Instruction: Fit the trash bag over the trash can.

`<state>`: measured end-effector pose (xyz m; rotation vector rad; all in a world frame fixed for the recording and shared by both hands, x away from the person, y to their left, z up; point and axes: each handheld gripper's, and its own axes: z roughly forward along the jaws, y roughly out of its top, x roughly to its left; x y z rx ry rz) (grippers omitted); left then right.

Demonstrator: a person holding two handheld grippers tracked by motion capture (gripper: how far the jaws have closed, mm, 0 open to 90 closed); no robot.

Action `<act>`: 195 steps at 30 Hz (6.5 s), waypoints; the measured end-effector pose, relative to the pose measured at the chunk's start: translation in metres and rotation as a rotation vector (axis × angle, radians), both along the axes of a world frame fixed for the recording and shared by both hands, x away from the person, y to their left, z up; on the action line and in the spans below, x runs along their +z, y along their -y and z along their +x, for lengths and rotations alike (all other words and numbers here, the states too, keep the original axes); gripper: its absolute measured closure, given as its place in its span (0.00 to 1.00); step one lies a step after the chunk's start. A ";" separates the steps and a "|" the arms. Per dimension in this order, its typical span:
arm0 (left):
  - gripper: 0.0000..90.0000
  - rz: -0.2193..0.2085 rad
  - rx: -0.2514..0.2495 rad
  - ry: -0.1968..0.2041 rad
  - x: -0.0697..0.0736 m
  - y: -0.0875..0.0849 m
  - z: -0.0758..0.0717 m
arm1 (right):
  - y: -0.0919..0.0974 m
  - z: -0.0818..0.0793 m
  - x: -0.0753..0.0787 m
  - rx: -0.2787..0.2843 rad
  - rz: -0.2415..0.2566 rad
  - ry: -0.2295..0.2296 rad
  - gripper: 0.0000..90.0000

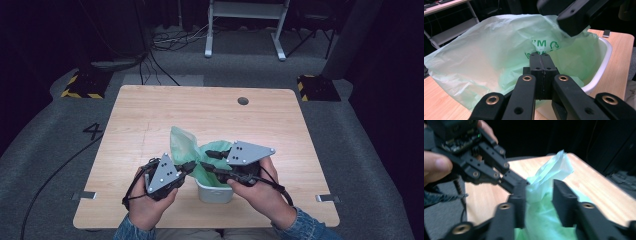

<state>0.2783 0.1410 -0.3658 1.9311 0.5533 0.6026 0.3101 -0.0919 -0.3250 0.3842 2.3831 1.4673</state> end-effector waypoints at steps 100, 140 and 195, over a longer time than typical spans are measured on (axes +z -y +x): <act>1.00 0.020 0.057 -0.212 -0.013 -0.038 -0.020 | 0.014 0.116 -0.018 -0.198 -0.136 -0.081 1.00; 0.62 -0.081 0.138 -0.293 -0.027 -0.029 0.037 | 0.072 0.075 -0.041 -0.267 -0.031 -0.084 0.57; 1.00 -0.179 0.031 -0.259 -0.018 -0.037 -0.016 | 0.077 -0.027 -0.030 0.009 -0.085 -0.062 1.00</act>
